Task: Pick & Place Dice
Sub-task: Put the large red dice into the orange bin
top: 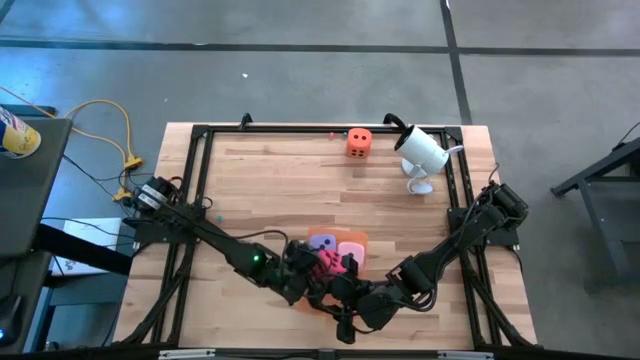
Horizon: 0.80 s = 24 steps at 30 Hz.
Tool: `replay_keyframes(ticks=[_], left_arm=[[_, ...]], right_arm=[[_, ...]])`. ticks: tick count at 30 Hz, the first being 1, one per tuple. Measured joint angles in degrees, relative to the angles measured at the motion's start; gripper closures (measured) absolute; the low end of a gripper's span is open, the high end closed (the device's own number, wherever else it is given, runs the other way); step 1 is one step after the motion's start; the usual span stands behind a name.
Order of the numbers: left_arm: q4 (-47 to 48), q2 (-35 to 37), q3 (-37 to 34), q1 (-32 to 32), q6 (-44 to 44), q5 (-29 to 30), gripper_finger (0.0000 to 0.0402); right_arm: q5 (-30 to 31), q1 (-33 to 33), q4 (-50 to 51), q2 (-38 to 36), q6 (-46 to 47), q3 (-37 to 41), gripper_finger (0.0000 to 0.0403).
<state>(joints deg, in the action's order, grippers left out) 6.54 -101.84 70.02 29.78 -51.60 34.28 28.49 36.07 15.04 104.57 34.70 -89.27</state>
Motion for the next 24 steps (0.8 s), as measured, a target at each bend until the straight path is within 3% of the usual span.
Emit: replay_keyframes(ticks=[8,15,20,24], left_arm=[[-0.2,0.0,0.0,0.5,2.9,-0.9,0.0006],[-0.1,0.0,0.0,3.3,21.7,-8.9,0.0006],[-0.4,0.0,0.0,5.1,35.1,-9.1,0.0006],[-0.5,0.0,0.0,5.6,39.5,-9.1,0.0006]], right_arm=[[-0.7,-0.1,-1.4,0.0,0.1,0.0,0.0252],[-2.9,1.5,-1.9,0.0,-3.1,0.0,0.0252],[-3.2,5.7,-1.8,0.0,-6.1,0.0,0.0252],[-3.0,8.1,-1.8,0.0,-7.9,0.0,0.0252]])
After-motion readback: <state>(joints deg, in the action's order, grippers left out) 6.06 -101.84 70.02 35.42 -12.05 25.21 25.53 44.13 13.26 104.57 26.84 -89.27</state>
